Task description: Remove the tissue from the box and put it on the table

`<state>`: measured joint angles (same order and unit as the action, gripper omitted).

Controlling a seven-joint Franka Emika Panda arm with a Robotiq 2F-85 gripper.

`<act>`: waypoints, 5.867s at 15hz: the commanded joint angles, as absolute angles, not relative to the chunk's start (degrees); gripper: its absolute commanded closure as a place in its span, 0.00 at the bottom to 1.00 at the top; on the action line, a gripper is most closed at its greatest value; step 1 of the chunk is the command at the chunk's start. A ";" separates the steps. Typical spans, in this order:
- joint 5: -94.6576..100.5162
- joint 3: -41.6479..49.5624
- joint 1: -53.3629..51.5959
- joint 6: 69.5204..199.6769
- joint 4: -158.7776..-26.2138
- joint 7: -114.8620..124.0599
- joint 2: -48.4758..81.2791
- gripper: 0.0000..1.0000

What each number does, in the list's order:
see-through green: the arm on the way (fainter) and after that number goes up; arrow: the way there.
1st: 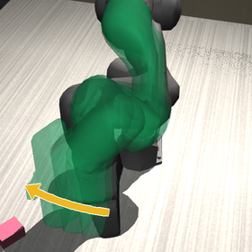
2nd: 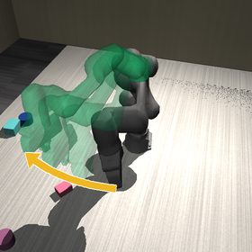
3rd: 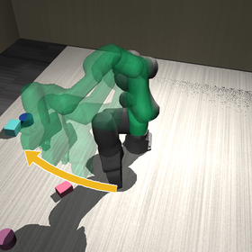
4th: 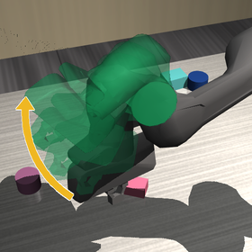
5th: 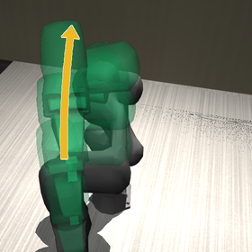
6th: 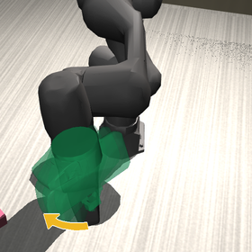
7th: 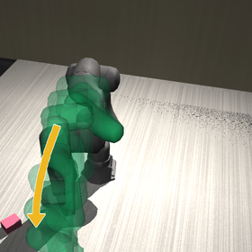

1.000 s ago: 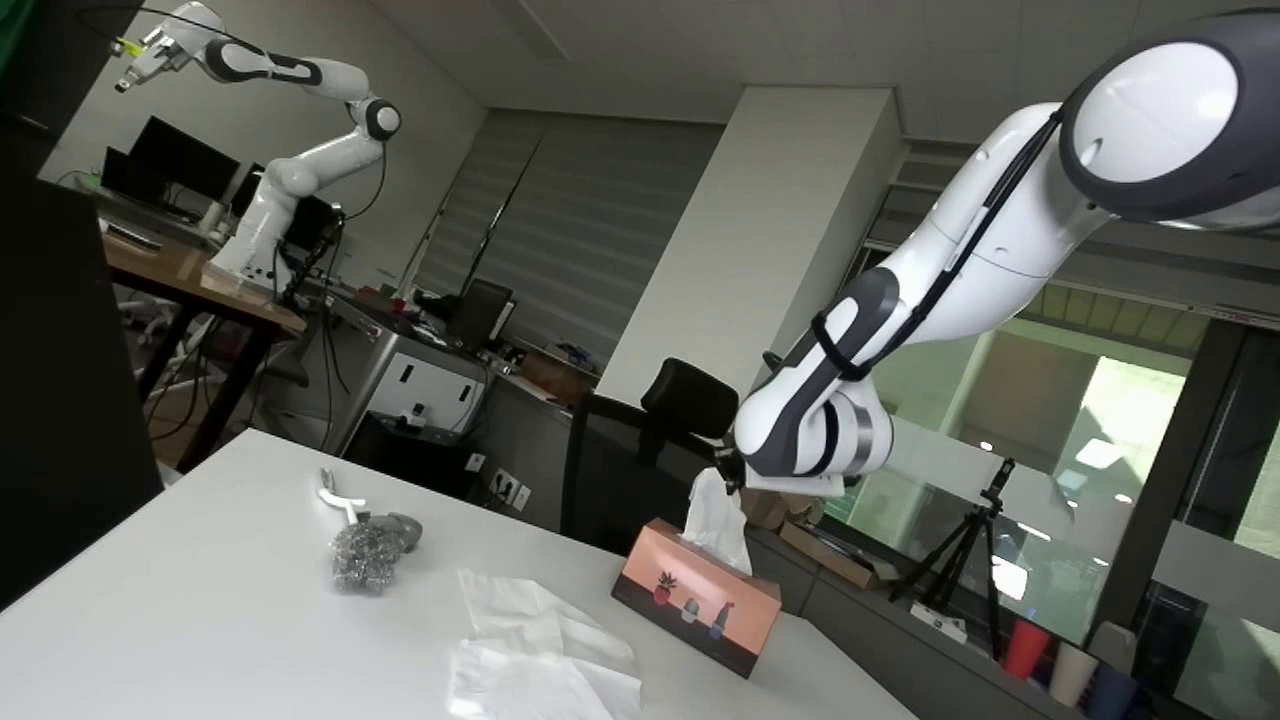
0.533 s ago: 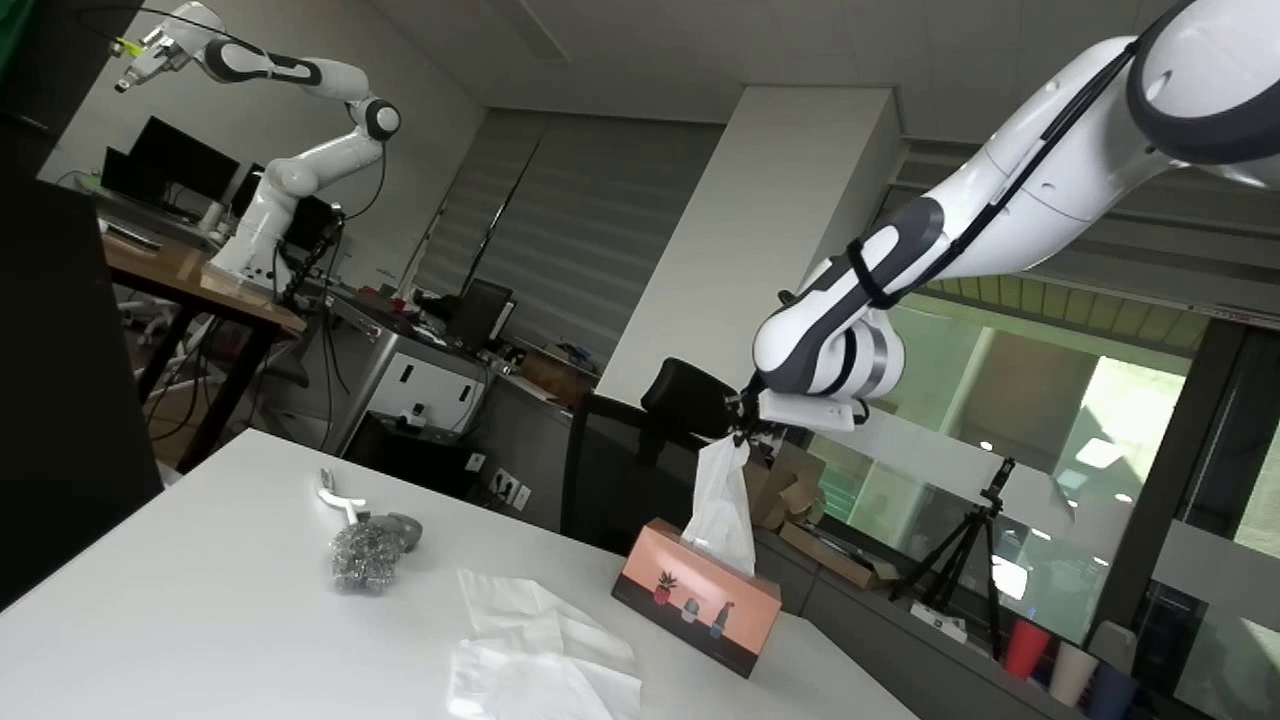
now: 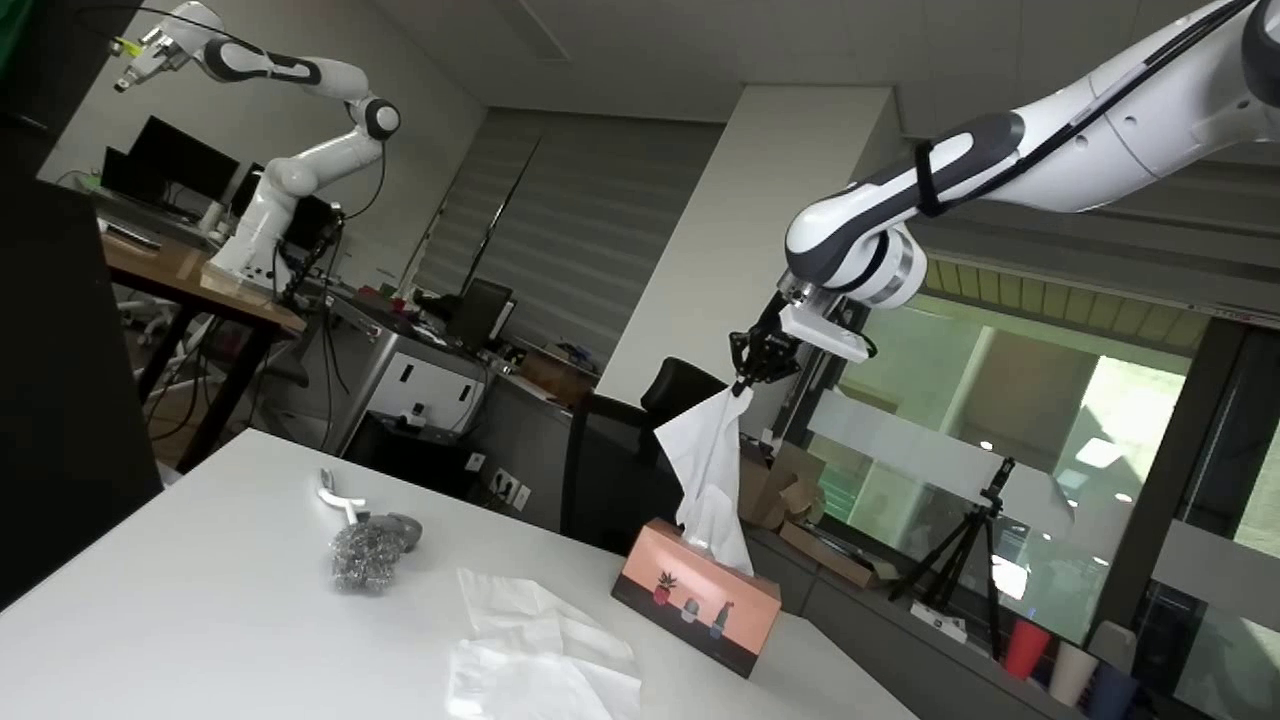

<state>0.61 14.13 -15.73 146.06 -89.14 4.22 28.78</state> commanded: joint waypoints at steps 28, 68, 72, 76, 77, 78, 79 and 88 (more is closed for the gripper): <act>2.51 -7.81 -4.67 85.49 -86.42 -23.76 27.33 1.00; -24.79 -14.32 -0.05 80.27 -84.82 -47.71 38.18 1.00; -27.44 -13.31 1.23 71.96 -79.91 -51.01 42.87 1.00; -28.77 -12.56 2.22 70.43 -75.70 -50.83 49.35 1.00; -28.79 -12.68 2.25 70.86 -74.50 -51.35 51.49 1.00; -28.82 -12.86 2.16 71.25 -73.18 -51.62 53.65 1.00; -28.69 -13.01 1.89 71.92 -71.79 -51.88 55.90 1.00; -22.65 -12.05 -2.12 89.93 -61.85 -48.42 66.74 1.00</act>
<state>-25.93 -12.70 -0.25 86.47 -66.55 -51.68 65.25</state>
